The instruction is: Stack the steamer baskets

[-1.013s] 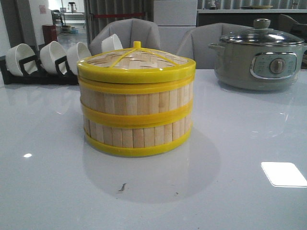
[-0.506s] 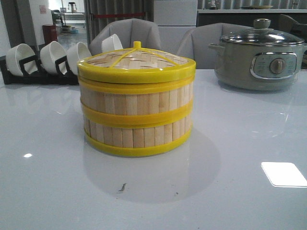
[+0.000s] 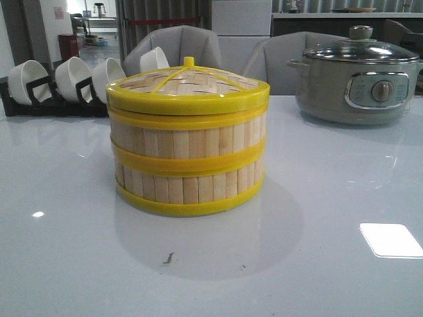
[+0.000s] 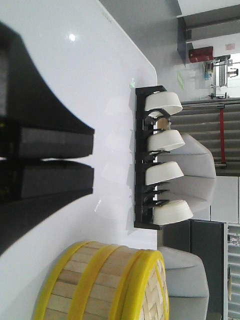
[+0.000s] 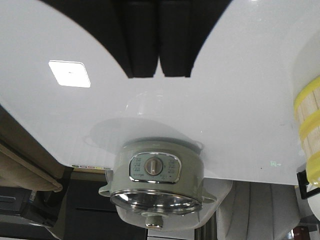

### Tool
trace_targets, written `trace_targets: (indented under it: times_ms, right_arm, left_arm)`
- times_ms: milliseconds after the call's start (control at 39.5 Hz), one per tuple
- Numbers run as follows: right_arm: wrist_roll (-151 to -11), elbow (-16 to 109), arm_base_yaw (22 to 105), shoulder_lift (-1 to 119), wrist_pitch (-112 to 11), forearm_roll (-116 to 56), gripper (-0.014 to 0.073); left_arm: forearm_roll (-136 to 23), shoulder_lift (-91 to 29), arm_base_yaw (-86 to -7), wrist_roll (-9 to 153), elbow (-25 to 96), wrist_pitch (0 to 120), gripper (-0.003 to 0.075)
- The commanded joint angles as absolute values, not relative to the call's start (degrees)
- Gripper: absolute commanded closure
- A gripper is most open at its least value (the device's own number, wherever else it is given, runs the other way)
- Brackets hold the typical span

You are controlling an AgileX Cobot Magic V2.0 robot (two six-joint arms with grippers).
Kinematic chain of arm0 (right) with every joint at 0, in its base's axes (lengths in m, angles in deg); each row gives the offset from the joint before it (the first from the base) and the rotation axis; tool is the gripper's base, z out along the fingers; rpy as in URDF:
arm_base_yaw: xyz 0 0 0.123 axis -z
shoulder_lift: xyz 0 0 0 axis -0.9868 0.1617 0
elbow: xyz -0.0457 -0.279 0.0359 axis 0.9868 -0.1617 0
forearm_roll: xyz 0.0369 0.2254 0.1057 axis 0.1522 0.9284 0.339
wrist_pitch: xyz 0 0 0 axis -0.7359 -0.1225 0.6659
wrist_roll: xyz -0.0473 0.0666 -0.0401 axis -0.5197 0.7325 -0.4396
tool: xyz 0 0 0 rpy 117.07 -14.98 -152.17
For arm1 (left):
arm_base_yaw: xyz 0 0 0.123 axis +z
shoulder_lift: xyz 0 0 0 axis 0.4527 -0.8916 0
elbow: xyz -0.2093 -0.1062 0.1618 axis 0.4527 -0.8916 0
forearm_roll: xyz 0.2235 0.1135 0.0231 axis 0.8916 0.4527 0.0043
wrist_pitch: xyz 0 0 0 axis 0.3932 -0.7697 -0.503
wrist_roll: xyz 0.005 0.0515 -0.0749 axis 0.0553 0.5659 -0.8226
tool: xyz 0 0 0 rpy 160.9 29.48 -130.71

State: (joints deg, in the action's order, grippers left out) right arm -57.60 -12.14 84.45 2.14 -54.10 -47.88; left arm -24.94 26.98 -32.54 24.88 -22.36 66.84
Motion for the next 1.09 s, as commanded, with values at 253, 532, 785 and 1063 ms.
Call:
trace_targets:
  times_ms: [253, 532, 785, 1063]
  right_arm:
    - [-57.88, -15.12, 84.69, -1.27, -60.34, -47.88, 0.0574]
    - [-57.88, -15.12, 84.69, -1.22, -59.70, -47.88, 0.0574]
    - [-57.88, -15.12, 84.69, -1.22, -59.70, -47.88, 0.0574]
    - [-57.88, -15.12, 84.69, -1.22, -59.70, -47.88, 0.0574]
  left_arm:
    - [-25.45, 27.78, -32.39, 25.14, -22.40, 71.65, 0.0632]
    - [-25.45, 27.78, -32.39, 25.14, -22.40, 71.65, 0.0632]
    - [-25.45, 27.78, -32.39, 25.14, -22.40, 71.65, 0.0632]
    - [-25.45, 27.78, -32.39, 25.14, -22.40, 71.65, 0.0632]
